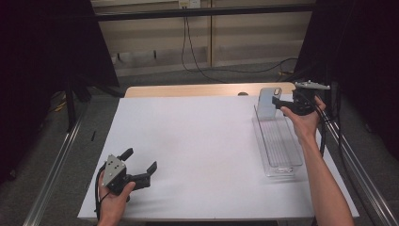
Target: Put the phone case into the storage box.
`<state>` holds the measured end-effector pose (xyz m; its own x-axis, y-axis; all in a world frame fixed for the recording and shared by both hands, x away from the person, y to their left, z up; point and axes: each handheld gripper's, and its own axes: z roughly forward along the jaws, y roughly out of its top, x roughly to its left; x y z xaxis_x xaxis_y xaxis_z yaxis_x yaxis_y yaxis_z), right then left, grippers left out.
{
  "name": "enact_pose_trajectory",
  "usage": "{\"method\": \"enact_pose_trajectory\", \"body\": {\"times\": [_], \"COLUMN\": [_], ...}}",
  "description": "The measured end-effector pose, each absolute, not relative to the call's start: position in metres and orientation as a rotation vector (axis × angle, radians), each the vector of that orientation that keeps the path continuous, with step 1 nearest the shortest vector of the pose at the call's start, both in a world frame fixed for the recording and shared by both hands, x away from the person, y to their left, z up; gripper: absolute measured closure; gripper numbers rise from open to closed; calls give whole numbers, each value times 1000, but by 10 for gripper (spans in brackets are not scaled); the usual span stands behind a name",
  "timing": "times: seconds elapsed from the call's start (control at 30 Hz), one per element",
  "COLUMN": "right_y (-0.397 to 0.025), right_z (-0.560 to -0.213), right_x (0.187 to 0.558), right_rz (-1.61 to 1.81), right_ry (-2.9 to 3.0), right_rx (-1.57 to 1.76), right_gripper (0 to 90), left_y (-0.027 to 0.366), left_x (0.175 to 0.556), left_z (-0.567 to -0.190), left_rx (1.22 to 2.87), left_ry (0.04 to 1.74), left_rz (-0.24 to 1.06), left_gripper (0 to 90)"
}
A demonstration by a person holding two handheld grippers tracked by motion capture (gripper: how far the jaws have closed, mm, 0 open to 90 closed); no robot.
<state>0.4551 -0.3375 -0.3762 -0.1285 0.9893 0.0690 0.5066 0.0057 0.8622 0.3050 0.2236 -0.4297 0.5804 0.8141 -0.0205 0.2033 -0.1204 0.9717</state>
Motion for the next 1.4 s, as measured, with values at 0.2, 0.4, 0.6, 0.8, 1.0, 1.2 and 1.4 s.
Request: {"method": "enact_pose_trajectory", "body": {"times": [0.2, 0.4, 0.6, 0.8, 1.0, 1.2, 1.4], "right_y": [-341, -343, -339, -328, -331, -332, -334], "right_z": [-377, -380, -380, -377, -381, -384, -383], "right_x": [449, 445, 440, 430, 425, 416, 402], "right_rz": [1091, 1099, 1101, 1108, 1127, 1136, 1180], "right_ry": [1660, 1598, 1580, 1597, 1553, 1547, 1538], "right_rx": [1541, 1583, 1552, 1517, 1454, 1409, 1376], "right_gripper": [88, 132, 143, 88, 77, 79, 60], "left_y": [222, 223, 223, 226, 229, 229, 228], "left_x": [305, 306, 305, 303, 304, 304, 303], "left_z": [-430, -430, -430, -429, -428, -428, -427], "left_rx": [1648, 1644, 1640, 1621, 1616, 1616, 1624], "left_ry": [865, 867, 865, 868, 871, 866, 855], "left_rz": [648, 647, 648, 645, 646, 648, 649], "left_gripper": [19, 19, 19, 18, 18, 18, 18]}}
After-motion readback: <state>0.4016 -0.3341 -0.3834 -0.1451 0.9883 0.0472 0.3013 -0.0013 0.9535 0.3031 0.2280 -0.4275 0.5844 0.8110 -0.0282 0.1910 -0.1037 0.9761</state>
